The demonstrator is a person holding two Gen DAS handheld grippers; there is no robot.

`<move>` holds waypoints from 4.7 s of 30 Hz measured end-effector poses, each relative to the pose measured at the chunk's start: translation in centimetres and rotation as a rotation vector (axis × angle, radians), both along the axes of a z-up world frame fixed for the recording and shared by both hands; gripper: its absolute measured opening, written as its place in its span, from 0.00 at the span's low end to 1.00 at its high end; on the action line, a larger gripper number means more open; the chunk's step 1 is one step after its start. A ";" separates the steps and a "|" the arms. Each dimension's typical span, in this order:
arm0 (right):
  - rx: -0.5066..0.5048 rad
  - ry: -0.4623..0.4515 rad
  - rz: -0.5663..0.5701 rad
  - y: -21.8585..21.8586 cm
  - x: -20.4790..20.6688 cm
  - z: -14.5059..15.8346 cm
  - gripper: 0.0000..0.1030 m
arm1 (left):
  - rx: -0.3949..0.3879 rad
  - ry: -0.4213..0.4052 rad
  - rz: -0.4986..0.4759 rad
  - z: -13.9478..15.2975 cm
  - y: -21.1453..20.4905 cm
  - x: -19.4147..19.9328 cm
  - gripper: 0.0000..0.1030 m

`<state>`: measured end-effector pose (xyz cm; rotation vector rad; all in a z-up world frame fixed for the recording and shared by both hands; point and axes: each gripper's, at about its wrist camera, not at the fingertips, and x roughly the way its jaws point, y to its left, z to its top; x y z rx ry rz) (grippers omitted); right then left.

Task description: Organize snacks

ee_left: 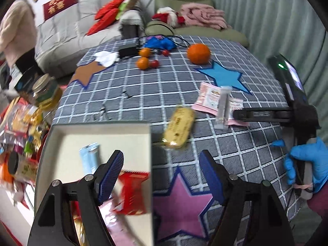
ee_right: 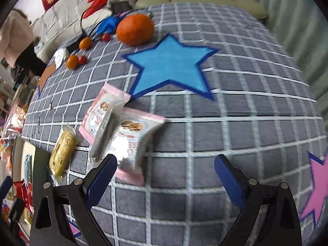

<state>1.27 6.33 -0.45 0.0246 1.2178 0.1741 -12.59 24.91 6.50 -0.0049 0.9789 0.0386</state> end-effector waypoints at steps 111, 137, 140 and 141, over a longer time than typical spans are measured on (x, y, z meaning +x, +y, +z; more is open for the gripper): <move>-0.105 -0.266 0.095 -9.5 -14.3 -0.9 1.00 | -0.020 -0.027 0.061 -7.4 -8.6 -3.1 1.00; -0.104 -0.267 0.096 -9.5 -14.3 -1.0 1.00 | -0.020 -0.027 0.062 -7.4 -8.6 -3.1 1.00; -0.104 -0.267 0.096 -9.5 -14.3 -1.0 1.00 | -0.020 -0.027 0.062 -7.4 -8.6 -3.1 1.00; -0.104 -0.267 0.096 -9.5 -14.3 -1.0 1.00 | -0.020 -0.027 0.062 -7.4 -8.6 -3.1 1.00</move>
